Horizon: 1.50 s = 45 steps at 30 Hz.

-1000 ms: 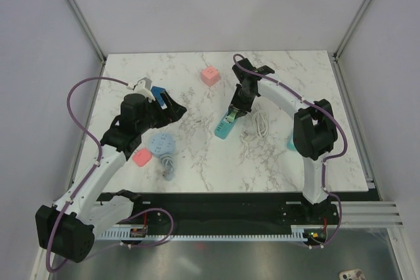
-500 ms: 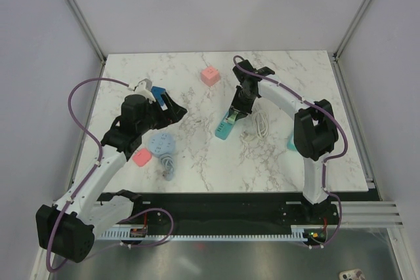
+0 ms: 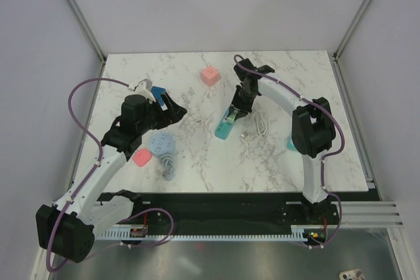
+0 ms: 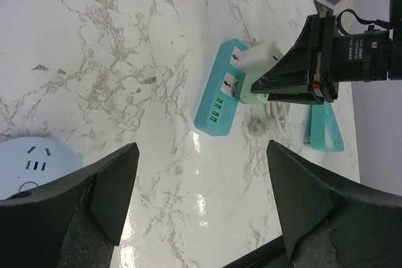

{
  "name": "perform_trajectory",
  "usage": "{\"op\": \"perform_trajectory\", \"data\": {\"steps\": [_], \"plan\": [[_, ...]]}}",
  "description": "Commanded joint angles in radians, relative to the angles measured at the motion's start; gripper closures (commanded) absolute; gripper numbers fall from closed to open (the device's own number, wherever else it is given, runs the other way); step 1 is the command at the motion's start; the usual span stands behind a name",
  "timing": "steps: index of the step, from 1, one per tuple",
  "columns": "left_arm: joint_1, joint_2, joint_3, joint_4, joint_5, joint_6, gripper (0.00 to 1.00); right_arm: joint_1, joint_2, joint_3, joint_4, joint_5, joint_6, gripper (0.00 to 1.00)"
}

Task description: Insert the plug

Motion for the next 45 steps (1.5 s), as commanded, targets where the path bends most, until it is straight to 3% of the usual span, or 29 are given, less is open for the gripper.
{"op": "perform_trajectory", "data": {"steps": [1,29,38,45], "plan": [[0.003,-0.011,-0.001,0.025,-0.008,0.026,0.10,0.005,0.093,-0.007,0.017,0.038,-0.026,1.00],[0.002,-0.036,0.007,0.019,0.013,0.034,0.10,0.102,0.219,0.076,-0.056,0.215,-0.020,1.00],[0.002,-0.037,0.016,0.004,0.007,0.043,0.10,0.103,0.256,-0.002,0.022,0.159,-0.028,1.00],[0.002,-0.029,0.019,0.001,0.005,0.048,0.10,0.099,0.297,0.028,0.022,0.131,-0.049,1.00]]}}
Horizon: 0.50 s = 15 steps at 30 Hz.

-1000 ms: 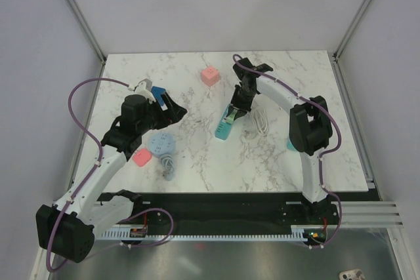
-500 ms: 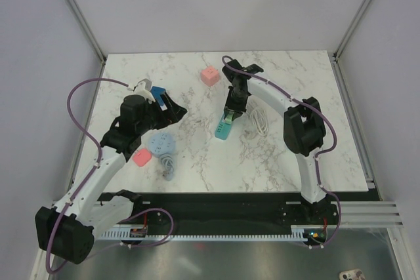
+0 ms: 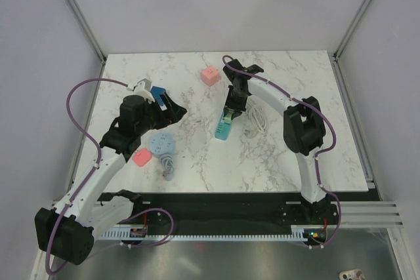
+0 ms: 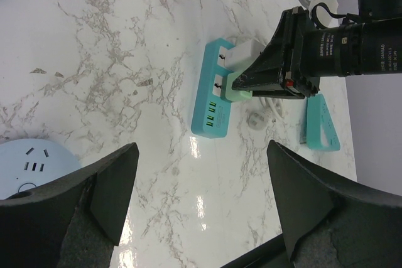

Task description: Insert the plug

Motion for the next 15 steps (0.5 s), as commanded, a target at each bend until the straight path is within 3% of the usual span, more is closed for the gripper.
{"op": "perform_trajectory", "data": {"steps": [1,15], "plan": [[0.002,-0.009,0.019,0.002,0.001,0.046,0.09,0.025,0.184,-0.082,0.062,0.009,-0.028,1.00],[0.003,-0.008,0.029,0.002,-0.016,0.066,0.09,-0.102,0.170,0.046,0.065,0.085,-0.003,1.00]]}}
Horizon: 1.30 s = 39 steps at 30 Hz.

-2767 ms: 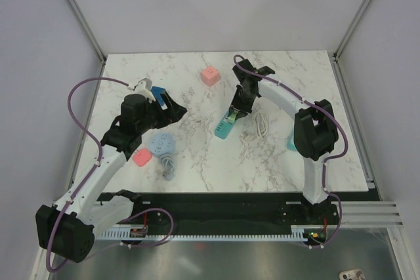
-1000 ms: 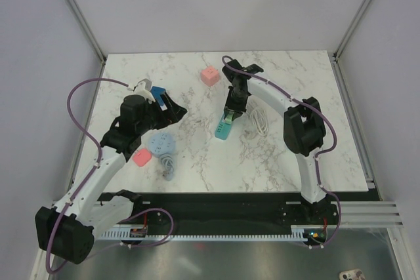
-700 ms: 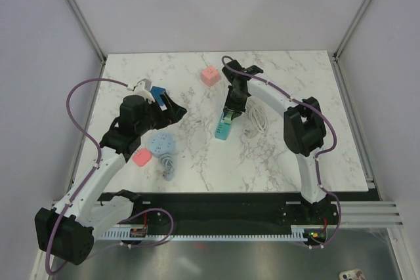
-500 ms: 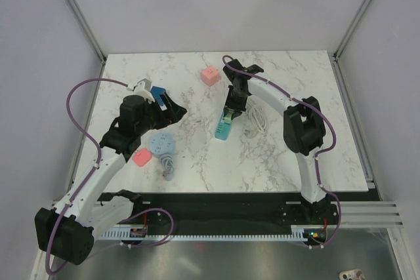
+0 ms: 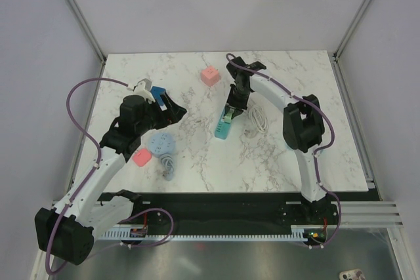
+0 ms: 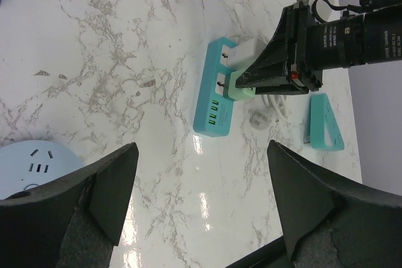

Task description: Insert the plug

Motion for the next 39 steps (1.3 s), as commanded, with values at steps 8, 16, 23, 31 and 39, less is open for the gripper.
{"op": "perform_trajectory", "data": {"steps": [8,16,23,31,39], "plan": [[0.002,-0.012,0.029,0.003,-0.022,0.074,0.09,-0.149,0.241,0.185,0.084,0.161,0.014,1.00],[0.002,-0.035,0.019,0.014,-0.052,0.080,0.08,-0.177,0.295,0.345,0.098,0.139,0.032,0.85],[0.002,-0.022,0.032,0.005,-0.012,0.042,0.07,-0.177,0.193,0.342,0.170,0.010,0.003,0.50],[0.002,-0.044,0.032,-0.013,-0.033,0.038,0.02,-0.179,0.056,0.287,0.198,-0.082,-0.055,0.31],[0.003,-0.012,0.099,-0.127,-0.125,0.041,0.00,-0.166,-0.157,0.028,0.264,-0.134,-0.165,0.20]]}}
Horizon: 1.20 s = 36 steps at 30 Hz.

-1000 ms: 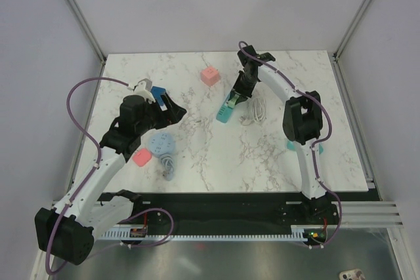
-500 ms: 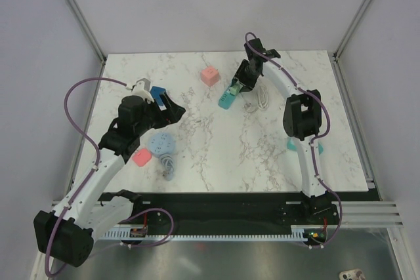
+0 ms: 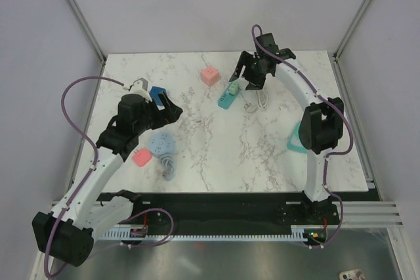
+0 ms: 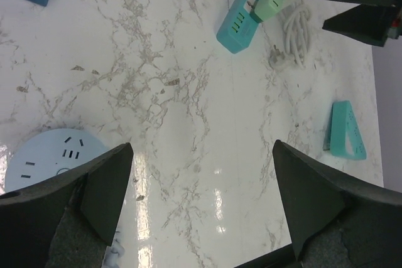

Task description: Insert the plug

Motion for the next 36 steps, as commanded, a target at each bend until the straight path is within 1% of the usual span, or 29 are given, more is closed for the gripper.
{"op": "perform_trajectory", "data": {"steps": [1,2,3,4,5,6,7,10,11,13,14,16,17,18,19,21,23,29,30,32,33,36], "plan": [[0.003,0.025,0.096,-0.135,-0.102,-0.001,0.00,0.013,-0.113,-0.098,0.040,-0.037,-0.100,0.19],[0.005,0.032,0.106,-0.175,-0.200,-0.045,0.00,0.021,-0.158,-0.127,0.043,-0.021,-0.114,0.18],[0.006,0.049,0.116,-0.216,-0.236,-0.070,0.00,0.036,-0.185,-0.161,0.060,-0.010,-0.124,0.18],[0.011,0.051,0.123,-0.258,-0.254,-0.089,0.00,0.047,-0.209,-0.230,0.071,-0.001,-0.135,0.18],[0.014,0.054,0.122,-0.272,-0.250,-0.101,0.01,0.059,-0.258,-0.265,0.095,0.012,-0.152,0.17],[0.015,0.057,0.111,-0.281,-0.245,-0.115,0.02,0.082,-0.278,-0.333,0.107,0.027,-0.161,0.13],[0.017,0.058,0.102,-0.290,-0.242,-0.135,0.03,0.094,-0.294,-0.361,0.117,0.025,-0.169,0.02],[0.037,0.089,0.068,-0.355,-0.245,-0.254,0.06,0.134,-0.321,-0.425,0.118,-0.011,-0.203,0.02],[0.049,0.106,0.064,-0.411,-0.257,-0.330,0.07,0.142,-0.334,-0.440,0.121,-0.010,-0.209,0.02],[0.096,0.168,0.073,-0.483,-0.276,-0.404,0.08,0.165,-0.364,-0.497,0.138,0.005,-0.209,0.02],[0.113,0.190,0.077,-0.552,-0.302,-0.472,0.08,0.172,-0.373,-0.519,0.167,0.007,-0.207,0.02],[0.179,0.256,0.085,-0.595,-0.314,-0.527,0.09,0.189,-0.392,-0.569,0.187,0.006,-0.198,0.02],[0.207,0.279,0.084,-0.600,-0.288,-0.549,0.10,0.192,-0.393,-0.583,0.204,0.001,-0.197,0.02],[0.256,0.299,0.079,-0.597,-0.270,-0.554,0.10,0.208,-0.395,-0.608,0.210,-0.002,-0.194,0.02],[0.274,0.318,0.079,-0.593,-0.236,-0.557,0.12,0.214,-0.395,-0.617,0.216,-0.007,-0.192,0.02],[0.296,0.387,0.102,-0.593,-0.241,-0.549,0.15,0.234,-0.392,-0.635,0.218,0.001,-0.194,0.02],[0.296,0.436,0.117,-0.594,-0.261,-0.537,0.20,0.242,-0.389,-0.646,0.218,0.001,-0.194,0.02],[0.295,0.470,0.091,-0.517,-0.228,-0.500,0.27,0.263,-0.389,-0.663,0.227,0.013,-0.195,0.02],[0.293,0.480,0.088,-0.510,-0.216,-0.495,0.28,0.265,-0.387,-0.663,0.226,0.010,-0.194,0.02],[0.282,0.493,0.084,-0.487,-0.186,-0.491,0.35,0.266,-0.381,-0.660,0.229,0.009,-0.184,0.02],[0.258,0.502,0.079,-0.473,-0.176,-0.489,0.40,0.271,-0.378,-0.655,0.229,0.009,-0.183,0.02],[0.184,0.531,0.082,-0.439,-0.153,-0.497,0.45,0.278,-0.374,-0.643,0.230,0.010,-0.174,0.02]]}}
